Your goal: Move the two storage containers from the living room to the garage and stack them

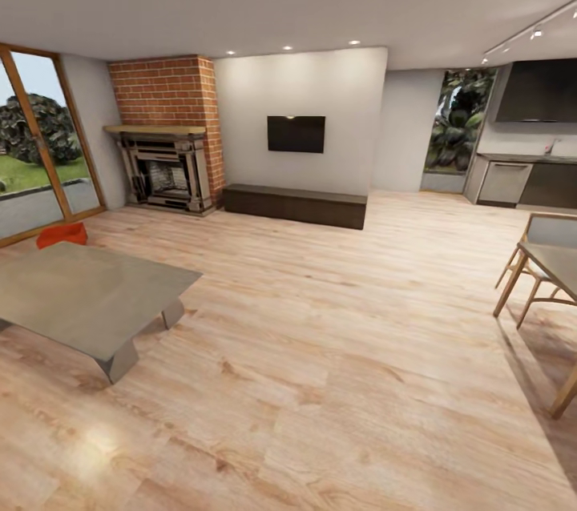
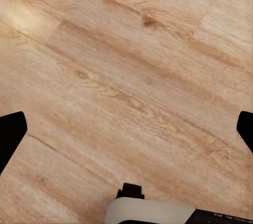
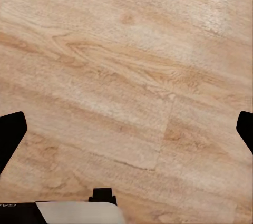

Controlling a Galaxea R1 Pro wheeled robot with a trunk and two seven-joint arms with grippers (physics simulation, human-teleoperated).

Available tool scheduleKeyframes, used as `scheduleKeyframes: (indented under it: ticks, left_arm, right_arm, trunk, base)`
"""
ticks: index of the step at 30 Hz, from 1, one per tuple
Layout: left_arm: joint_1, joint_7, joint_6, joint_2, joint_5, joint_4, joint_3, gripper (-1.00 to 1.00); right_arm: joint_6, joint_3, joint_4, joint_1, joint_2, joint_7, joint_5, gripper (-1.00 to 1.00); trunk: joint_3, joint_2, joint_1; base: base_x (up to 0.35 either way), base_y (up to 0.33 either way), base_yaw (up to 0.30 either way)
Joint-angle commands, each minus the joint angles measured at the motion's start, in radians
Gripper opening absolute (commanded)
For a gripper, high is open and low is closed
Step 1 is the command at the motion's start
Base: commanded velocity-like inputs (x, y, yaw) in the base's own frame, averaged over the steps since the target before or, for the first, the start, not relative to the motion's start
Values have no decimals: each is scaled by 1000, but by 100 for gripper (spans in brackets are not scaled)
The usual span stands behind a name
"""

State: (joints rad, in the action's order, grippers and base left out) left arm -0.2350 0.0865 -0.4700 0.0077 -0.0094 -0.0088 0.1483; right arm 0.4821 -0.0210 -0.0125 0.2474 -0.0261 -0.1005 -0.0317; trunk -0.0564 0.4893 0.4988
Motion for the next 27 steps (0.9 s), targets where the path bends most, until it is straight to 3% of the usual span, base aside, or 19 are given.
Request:
scheduleKeyframes:
  ticks: [1,27]
  left_arm:
    - [-1,1,-3,0,-1,1,4,100]
    - [-1,1,-2,0,-1,2,4,100]
  right_arm:
    - [3,-2,-1,1,0,-5,-4,100]
    - [3,-3,-2,1,0,-5,-2,100]
  trunk:
    - [-2,2,1]
    - [-2,2,1]
  base:
    - [320,0,0]
    - [322,0,0]
